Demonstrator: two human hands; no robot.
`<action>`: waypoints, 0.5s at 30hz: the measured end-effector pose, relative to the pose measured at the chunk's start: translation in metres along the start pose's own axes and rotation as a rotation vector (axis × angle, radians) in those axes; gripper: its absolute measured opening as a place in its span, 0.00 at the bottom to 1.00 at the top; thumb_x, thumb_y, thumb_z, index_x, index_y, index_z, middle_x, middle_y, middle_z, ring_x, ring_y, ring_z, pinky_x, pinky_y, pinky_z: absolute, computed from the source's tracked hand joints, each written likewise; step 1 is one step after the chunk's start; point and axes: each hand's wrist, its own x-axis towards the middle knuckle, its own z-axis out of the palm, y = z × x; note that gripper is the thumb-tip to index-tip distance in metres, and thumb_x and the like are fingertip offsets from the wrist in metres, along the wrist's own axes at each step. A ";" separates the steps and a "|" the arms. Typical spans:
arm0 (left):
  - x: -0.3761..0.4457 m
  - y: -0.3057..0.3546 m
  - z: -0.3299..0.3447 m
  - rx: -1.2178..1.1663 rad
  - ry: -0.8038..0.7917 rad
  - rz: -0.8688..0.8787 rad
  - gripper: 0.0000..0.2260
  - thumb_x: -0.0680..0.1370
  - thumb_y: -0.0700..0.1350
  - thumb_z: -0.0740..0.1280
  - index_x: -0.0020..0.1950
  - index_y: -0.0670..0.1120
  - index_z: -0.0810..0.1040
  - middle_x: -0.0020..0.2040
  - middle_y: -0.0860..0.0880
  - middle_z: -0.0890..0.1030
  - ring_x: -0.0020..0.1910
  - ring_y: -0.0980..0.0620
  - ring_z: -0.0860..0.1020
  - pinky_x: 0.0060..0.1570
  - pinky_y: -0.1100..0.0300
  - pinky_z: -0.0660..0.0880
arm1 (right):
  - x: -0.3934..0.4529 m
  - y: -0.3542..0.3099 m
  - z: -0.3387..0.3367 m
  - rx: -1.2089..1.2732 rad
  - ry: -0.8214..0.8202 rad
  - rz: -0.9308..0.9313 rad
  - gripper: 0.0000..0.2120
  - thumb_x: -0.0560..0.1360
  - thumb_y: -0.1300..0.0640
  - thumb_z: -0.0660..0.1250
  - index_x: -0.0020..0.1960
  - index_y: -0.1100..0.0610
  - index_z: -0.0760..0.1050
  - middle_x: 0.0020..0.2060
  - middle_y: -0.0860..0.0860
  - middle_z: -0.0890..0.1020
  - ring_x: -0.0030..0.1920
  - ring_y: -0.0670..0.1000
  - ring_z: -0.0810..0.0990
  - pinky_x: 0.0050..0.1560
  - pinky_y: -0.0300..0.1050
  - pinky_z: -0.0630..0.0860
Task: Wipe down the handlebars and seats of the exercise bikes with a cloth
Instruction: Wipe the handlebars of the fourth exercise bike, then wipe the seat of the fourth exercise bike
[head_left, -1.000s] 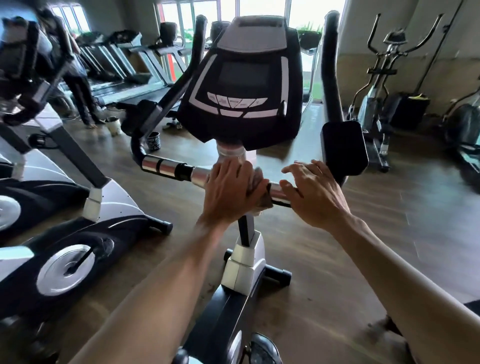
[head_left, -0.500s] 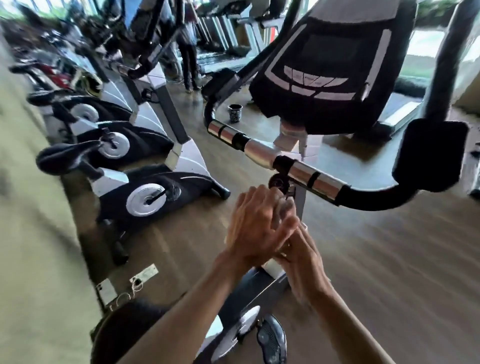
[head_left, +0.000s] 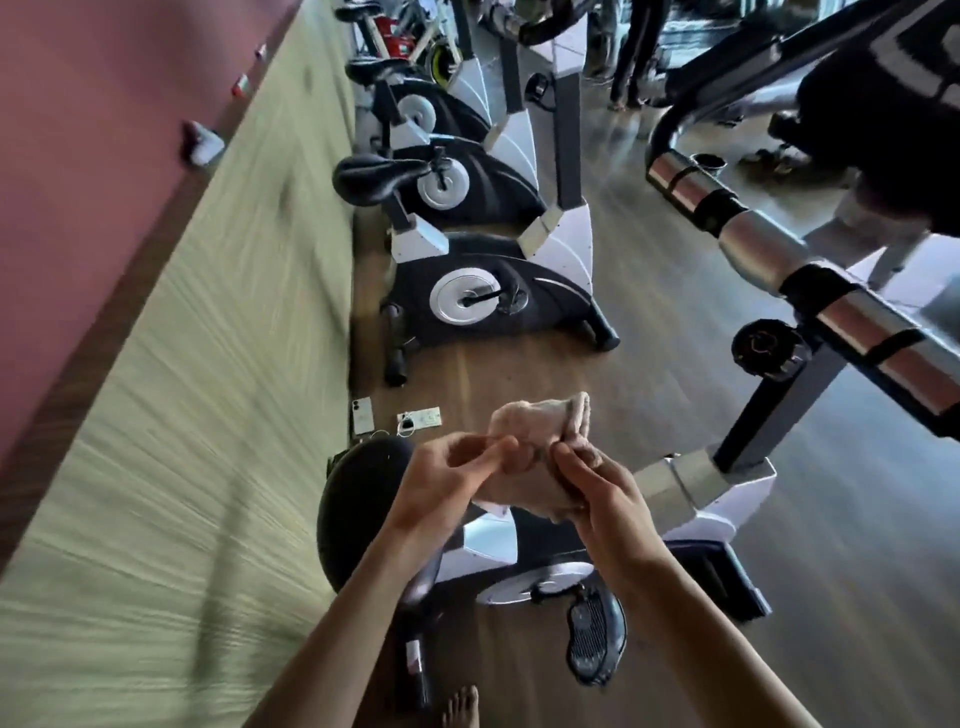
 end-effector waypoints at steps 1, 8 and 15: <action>-0.001 -0.009 -0.009 -0.083 0.001 -0.041 0.23 0.71 0.55 0.77 0.58 0.40 0.84 0.51 0.42 0.87 0.51 0.42 0.86 0.55 0.49 0.83 | 0.005 0.004 0.004 -0.013 -0.026 0.024 0.12 0.77 0.52 0.65 0.49 0.59 0.85 0.44 0.55 0.87 0.44 0.48 0.85 0.40 0.39 0.79; -0.010 -0.083 -0.055 -0.391 0.102 -0.270 0.20 0.71 0.40 0.75 0.62 0.36 0.81 0.57 0.35 0.84 0.59 0.35 0.82 0.63 0.42 0.78 | 0.058 0.064 0.025 -0.316 -0.162 0.159 0.05 0.79 0.57 0.69 0.51 0.58 0.82 0.42 0.51 0.86 0.45 0.50 0.84 0.45 0.44 0.79; 0.012 -0.154 -0.080 -0.545 0.464 -0.491 0.07 0.76 0.37 0.74 0.53 0.38 0.84 0.46 0.42 0.87 0.45 0.47 0.85 0.51 0.53 0.81 | 0.142 0.139 0.071 -0.864 -0.124 0.086 0.12 0.75 0.48 0.76 0.53 0.53 0.78 0.44 0.47 0.84 0.45 0.47 0.83 0.44 0.42 0.79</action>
